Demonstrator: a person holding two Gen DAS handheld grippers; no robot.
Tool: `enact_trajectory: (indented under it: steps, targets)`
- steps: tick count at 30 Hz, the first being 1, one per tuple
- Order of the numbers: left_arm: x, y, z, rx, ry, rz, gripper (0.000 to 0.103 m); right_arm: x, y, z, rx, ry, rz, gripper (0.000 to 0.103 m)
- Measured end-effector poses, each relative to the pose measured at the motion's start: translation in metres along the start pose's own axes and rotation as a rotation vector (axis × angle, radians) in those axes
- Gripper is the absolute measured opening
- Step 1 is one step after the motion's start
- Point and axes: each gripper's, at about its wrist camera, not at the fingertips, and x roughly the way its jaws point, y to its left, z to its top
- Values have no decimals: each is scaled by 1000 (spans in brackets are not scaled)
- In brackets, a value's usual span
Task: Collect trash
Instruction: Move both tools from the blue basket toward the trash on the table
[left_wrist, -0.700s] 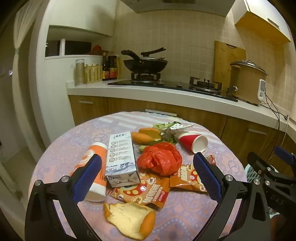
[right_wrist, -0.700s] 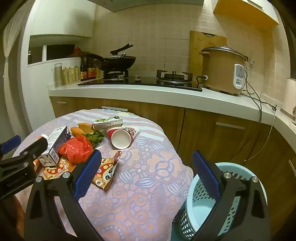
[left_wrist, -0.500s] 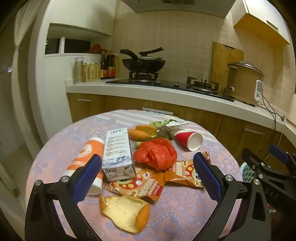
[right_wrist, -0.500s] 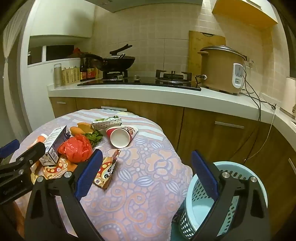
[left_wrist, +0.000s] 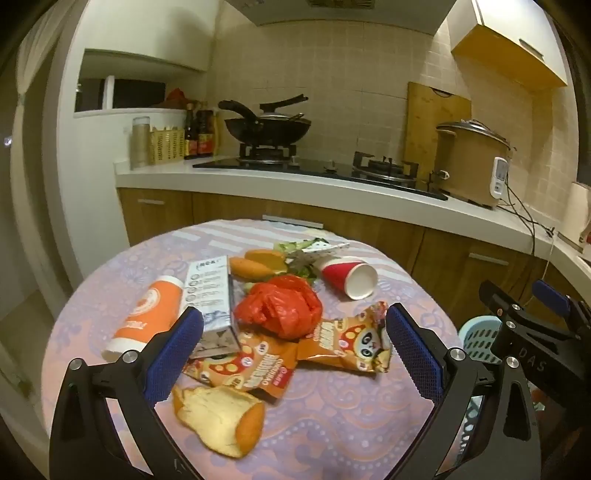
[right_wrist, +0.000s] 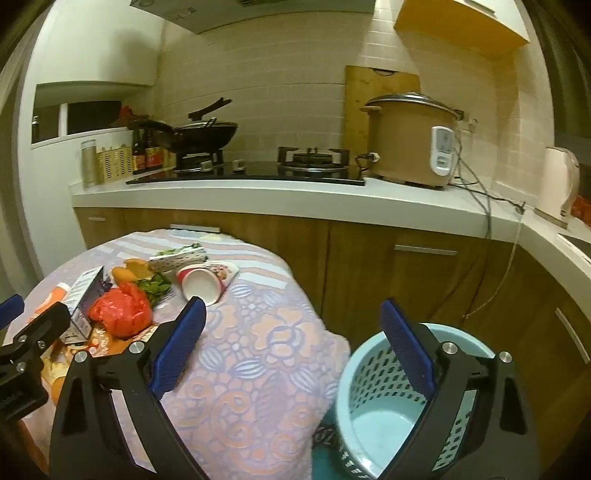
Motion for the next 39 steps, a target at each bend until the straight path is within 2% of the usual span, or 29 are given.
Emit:
enact_trajectory:
  steps: [3, 10, 14, 23, 39]
  targets:
    - [0, -10, 1, 8, -2, -15, 95, -2, -10, 1, 10, 4, -23, 90]
    - [11, -52, -5, 28, 46, -149, 95, -11, -57, -12, 59, 24, -144, 90]
    - [11, -77, -2, 58, 27, -169, 95, -13, -82, -16, 83, 38, -189, 87]
    - [10, -93, -6, 53, 46, -185, 95, -13, -94, -21, 100, 46, -183, 87]
    - [8, -85, -7, 42, 51, -186, 95, -3, -85, -24, 84, 65, -163, 87]
